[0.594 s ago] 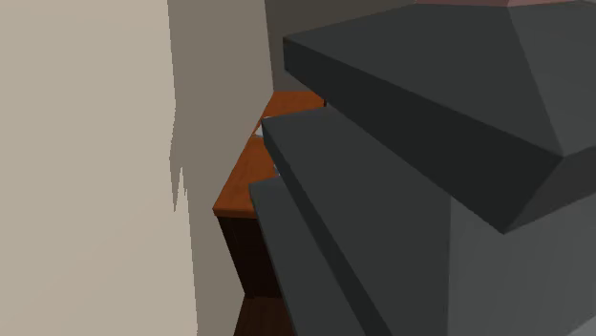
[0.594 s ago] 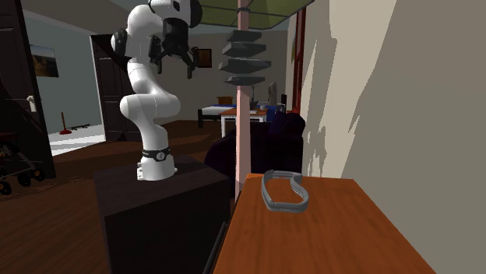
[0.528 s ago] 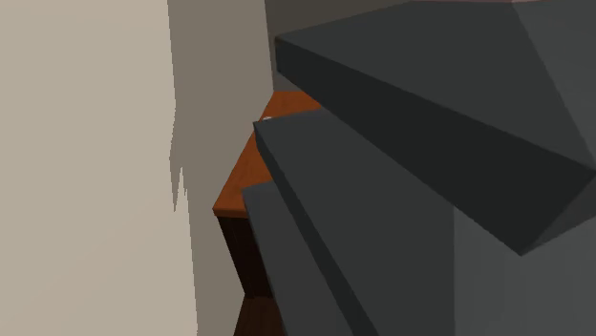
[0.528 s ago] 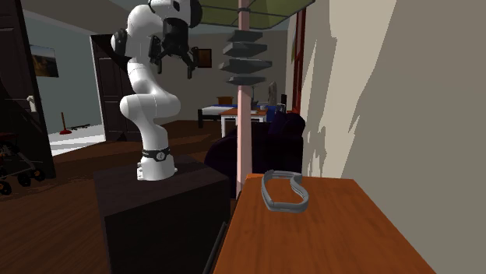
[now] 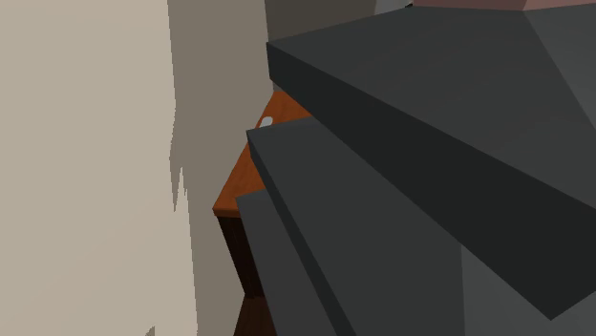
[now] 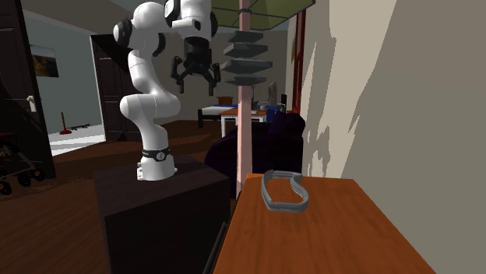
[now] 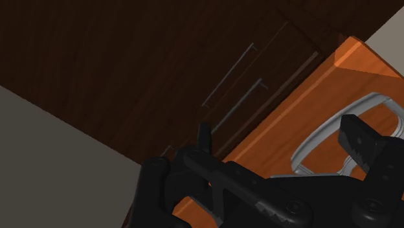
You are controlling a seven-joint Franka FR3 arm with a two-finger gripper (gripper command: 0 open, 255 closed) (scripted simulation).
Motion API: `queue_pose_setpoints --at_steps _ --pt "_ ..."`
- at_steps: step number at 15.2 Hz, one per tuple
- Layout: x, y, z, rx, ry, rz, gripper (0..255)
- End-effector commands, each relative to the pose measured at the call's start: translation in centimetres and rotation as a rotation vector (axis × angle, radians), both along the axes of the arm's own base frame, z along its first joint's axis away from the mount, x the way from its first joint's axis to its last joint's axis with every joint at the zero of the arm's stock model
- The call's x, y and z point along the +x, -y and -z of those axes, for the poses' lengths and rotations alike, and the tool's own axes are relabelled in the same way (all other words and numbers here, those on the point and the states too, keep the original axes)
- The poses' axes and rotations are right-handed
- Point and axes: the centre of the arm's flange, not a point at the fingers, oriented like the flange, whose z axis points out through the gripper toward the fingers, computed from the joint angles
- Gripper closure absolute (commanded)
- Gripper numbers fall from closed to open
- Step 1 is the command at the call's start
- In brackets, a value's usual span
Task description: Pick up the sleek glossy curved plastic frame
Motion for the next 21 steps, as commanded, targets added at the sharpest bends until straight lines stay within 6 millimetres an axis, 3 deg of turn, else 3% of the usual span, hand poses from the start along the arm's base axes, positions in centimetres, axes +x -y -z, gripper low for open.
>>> queue_pose_setpoints --at_steps 1,21 --pt "1.9 -1.0 1.5 0.014 -0.005 0.022 0" --pt "20.8 -10.1 17.4 0.144 -0.063 0.233 0"
